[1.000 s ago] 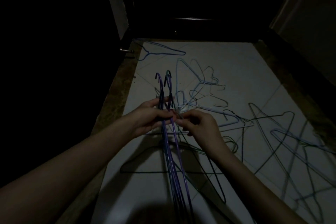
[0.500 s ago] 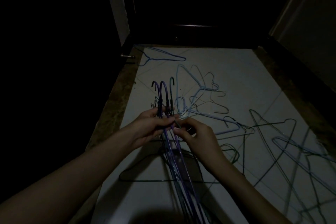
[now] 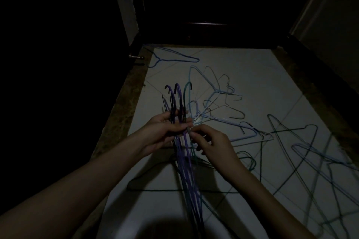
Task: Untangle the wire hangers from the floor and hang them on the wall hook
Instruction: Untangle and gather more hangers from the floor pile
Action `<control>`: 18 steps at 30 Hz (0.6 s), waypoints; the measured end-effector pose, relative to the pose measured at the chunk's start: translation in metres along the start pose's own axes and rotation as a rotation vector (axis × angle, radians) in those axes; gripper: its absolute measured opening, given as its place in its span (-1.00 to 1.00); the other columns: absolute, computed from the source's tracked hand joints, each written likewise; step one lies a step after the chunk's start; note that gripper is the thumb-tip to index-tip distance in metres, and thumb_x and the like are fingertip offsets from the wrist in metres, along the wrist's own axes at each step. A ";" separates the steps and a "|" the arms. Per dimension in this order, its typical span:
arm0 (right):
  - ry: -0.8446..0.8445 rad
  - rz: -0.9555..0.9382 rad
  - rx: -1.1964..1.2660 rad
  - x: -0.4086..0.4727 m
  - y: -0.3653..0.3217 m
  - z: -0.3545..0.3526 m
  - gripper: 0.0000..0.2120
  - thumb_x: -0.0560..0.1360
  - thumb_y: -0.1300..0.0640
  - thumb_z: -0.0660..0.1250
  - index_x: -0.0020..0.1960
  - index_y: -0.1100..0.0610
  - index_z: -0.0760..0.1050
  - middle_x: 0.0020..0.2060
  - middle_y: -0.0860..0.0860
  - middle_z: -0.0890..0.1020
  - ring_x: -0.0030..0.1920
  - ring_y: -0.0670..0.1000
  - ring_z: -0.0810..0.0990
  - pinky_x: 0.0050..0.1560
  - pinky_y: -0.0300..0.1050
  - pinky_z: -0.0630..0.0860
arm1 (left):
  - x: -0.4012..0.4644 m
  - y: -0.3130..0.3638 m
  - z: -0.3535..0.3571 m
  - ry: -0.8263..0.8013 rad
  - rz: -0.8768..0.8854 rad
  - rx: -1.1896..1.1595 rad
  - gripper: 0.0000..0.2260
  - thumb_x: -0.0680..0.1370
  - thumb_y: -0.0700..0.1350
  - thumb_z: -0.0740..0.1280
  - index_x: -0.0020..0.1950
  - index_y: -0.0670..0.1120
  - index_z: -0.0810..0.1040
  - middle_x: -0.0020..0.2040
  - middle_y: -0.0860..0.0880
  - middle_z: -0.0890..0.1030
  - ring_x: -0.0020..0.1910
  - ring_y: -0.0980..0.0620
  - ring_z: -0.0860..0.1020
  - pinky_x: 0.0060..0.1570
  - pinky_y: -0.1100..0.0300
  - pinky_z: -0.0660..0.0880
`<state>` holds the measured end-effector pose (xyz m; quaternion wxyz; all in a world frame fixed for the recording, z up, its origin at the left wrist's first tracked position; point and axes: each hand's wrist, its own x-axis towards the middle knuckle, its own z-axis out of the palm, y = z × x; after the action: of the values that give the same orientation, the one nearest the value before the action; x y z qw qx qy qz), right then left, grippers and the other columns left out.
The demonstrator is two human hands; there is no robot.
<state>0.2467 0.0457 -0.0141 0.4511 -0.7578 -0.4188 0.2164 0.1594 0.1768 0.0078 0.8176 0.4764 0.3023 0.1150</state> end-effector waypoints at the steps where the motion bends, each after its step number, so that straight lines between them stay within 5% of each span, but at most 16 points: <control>1: 0.005 0.018 -0.003 0.001 0.003 -0.001 -0.91 0.55 0.05 0.23 -0.11 -0.06 0.47 -0.26 -0.11 0.58 -0.26 -0.10 0.54 -0.26 -0.21 0.48 | 0.001 0.000 -0.001 0.000 0.002 0.001 -0.71 0.48 -0.47 0.24 0.04 -0.15 0.56 -0.11 -0.09 0.70 -0.10 0.03 0.67 -0.04 0.24 0.59; 6: 0.023 0.180 -0.088 0.009 0.050 -0.003 -0.92 0.55 0.09 0.24 -0.06 0.05 0.49 -0.19 0.07 0.62 -0.25 -0.02 0.58 -0.25 -0.17 0.49 | 0.002 -0.004 -0.001 0.015 -0.002 -0.018 -0.73 0.47 -0.48 0.24 0.04 -0.19 0.53 -0.15 -0.11 0.70 -0.14 0.03 0.67 -0.13 0.28 0.59; 9: -0.005 0.269 -0.195 0.007 0.090 0.000 -0.85 0.53 0.14 0.28 0.05 0.18 0.52 -0.14 0.05 0.60 -0.25 -0.12 0.55 -0.25 -0.33 0.42 | 0.002 -0.005 -0.002 0.012 -0.009 -0.010 -0.74 0.47 -0.47 0.26 0.06 -0.19 0.53 -0.13 -0.12 0.70 -0.14 0.03 0.67 -0.12 0.28 0.59; 13: -0.163 0.317 -0.500 -0.007 0.139 0.010 -0.67 0.44 0.00 0.38 0.14 0.12 0.48 0.05 0.06 0.54 0.05 0.03 0.50 0.04 -0.09 0.48 | 0.003 -0.005 -0.002 0.019 -0.004 -0.010 -0.75 0.47 -0.46 0.26 0.04 -0.18 0.53 -0.16 -0.12 0.70 -0.17 0.04 0.68 -0.14 0.28 0.60; 18: -0.216 0.246 -0.699 -0.019 0.156 0.019 -0.75 0.50 0.09 0.30 0.17 0.07 0.44 0.07 0.04 0.49 0.08 0.04 0.45 0.03 -0.12 0.42 | 0.004 -0.004 -0.003 0.017 0.007 -0.003 -0.76 0.47 -0.47 0.25 0.01 -0.20 0.56 -0.18 -0.12 0.70 -0.18 0.04 0.68 -0.11 0.25 0.60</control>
<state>0.2913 0.0019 -0.1591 0.0892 -0.8834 -0.4183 0.1916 0.1606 0.1787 0.0014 0.8153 0.4751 0.3074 0.1226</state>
